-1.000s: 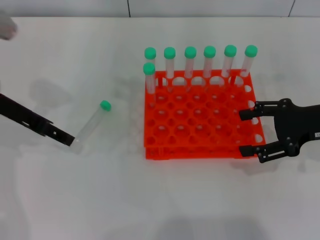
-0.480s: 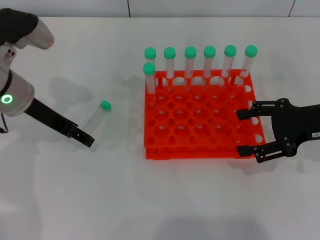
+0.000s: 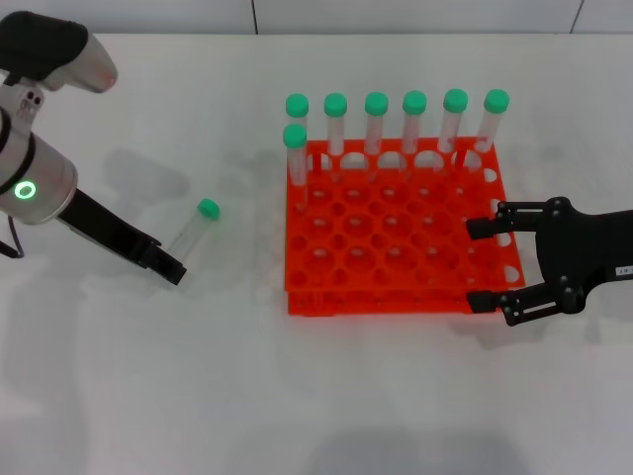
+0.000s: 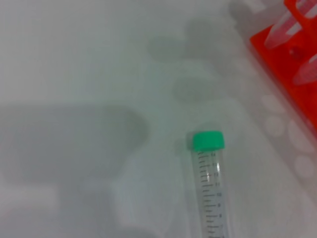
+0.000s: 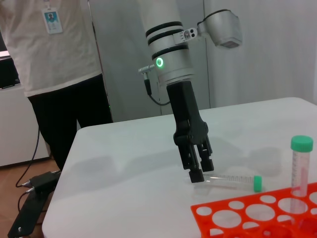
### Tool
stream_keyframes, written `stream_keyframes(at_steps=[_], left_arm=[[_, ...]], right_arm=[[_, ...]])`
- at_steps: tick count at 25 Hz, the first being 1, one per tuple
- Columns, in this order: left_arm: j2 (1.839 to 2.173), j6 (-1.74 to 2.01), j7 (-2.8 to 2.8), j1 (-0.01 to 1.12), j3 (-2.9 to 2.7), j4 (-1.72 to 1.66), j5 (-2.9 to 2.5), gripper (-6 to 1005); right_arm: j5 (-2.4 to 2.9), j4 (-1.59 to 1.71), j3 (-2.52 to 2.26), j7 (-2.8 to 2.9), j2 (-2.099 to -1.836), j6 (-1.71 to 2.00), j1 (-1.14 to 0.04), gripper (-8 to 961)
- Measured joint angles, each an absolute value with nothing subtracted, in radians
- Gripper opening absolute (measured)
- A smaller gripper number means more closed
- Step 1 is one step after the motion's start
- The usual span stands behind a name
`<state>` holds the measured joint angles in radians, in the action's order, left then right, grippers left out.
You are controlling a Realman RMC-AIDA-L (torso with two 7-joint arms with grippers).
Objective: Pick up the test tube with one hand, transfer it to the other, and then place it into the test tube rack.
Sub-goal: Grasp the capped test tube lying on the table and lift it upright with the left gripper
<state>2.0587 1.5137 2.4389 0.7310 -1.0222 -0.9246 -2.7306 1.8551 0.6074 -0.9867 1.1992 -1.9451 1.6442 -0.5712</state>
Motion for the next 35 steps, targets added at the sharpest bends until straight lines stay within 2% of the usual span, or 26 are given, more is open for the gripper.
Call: stream_keyframes(at_steps=[4,14,25,31,33,35], left_arm=[[2.067,1.51,2.455,0.734,-1.032,-0.923,-2.756,605],[2.074,1.49,2.495,0.744,-1.061,-0.914,-2.781,413],[2.074,1.474,2.53,0.752,-1.113,-0.902,-2.782,271],[2.074,1.472,2.533,0.757,-1.103,-0.93,-2.772,254],[2.074,1.474,2.534,0.751,-1.102,-0.966,-2.756,202],[2.075,1.482,2.535,0.737,-1.102,-1.024,-2.726,202]], right_arm=[[1.854,0.607,-0.986,1.191,-1.946,1.643,-0.571,868],[1.854,0.607,-0.986,1.188,-1.947,1.643,-0.568,868],[1.855,0.608,-0.986,1.186,-1.947,1.643,-0.567,869],[1.855,0.609,-0.983,1.186,-1.946,1.646,-0.565,869],[1.854,0.609,-0.975,1.186,-1.943,1.65,-0.562,869],[1.854,0.609,-0.969,1.186,-1.941,1.654,-0.56,869]])
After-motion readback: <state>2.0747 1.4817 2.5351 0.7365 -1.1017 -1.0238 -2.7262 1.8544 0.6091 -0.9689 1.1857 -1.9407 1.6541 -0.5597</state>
